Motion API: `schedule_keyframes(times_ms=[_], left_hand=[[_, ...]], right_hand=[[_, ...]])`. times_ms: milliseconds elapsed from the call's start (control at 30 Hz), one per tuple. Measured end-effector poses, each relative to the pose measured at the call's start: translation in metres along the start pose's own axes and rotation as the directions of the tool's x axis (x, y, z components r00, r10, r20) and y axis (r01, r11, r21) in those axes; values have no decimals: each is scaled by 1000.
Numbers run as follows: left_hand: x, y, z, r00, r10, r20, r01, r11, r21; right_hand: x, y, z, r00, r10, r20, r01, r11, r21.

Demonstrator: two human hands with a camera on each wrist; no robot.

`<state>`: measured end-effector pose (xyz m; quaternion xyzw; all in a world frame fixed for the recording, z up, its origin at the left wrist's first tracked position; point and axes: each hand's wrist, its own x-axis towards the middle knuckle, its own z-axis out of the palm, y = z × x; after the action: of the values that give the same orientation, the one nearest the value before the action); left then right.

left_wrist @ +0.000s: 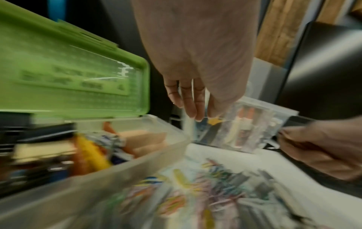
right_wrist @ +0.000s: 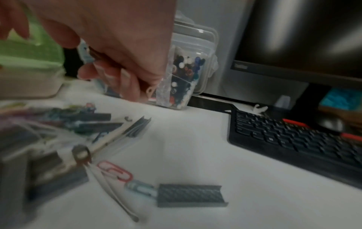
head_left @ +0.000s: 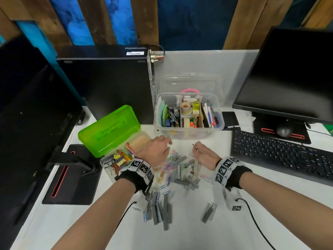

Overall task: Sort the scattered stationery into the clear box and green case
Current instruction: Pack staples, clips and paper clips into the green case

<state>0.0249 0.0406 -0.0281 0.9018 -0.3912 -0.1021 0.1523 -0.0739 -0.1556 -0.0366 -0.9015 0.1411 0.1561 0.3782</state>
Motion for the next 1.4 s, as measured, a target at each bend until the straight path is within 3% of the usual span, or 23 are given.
schedule_keyframes(times_ms=[100, 233, 300, 400, 567, 633, 800, 933, 1067, 1167, 1400], left_hand=[[19, 29, -5, 999, 41, -31, -44, 994, -105], [42, 56, -14, 991, 88, -100, -103, 982, -156], [50, 61, -19, 989, 108, -106, -122, 982, -141], [60, 62, -24, 984, 135, -117, -147, 984, -104], [69, 59, -24, 984, 137, -111, -146, 986, -78], [71, 56, -21, 985, 139, -99, -145, 988, -59], [69, 46, -15, 989, 112, -100, -118, 991, -58], [68, 42, -14, 989, 94, -118, -101, 993, -57], [70, 41, -12, 985, 99, -144, -110, 991, -70], [73, 42, -11, 981, 103, -164, -119, 989, -87], [72, 44, -9, 975, 122, -184, -136, 989, -64]], right_hand=[[3, -14, -28, 991, -55, -121, 68, 992, 111], [9, -23, -66, 979, -59, -193, 76, 994, 80], [14, -24, -82, 969, -58, -240, 57, 998, -10], [24, -20, -106, 964, -71, -256, -8, 955, -295], [50, -14, -135, 973, -4, -230, -90, 913, -398], [60, -13, -141, 983, 9, -181, -104, 847, -522], [74, -15, -138, 988, -67, -140, -88, 502, -860], [85, -19, -132, 994, -99, -33, 17, 469, -883], [92, -20, -123, 990, -86, 108, 137, 498, -856], [93, -18, -124, 988, -77, 133, 153, 559, -815], [89, -14, -134, 978, -198, 63, 204, 855, -477]])
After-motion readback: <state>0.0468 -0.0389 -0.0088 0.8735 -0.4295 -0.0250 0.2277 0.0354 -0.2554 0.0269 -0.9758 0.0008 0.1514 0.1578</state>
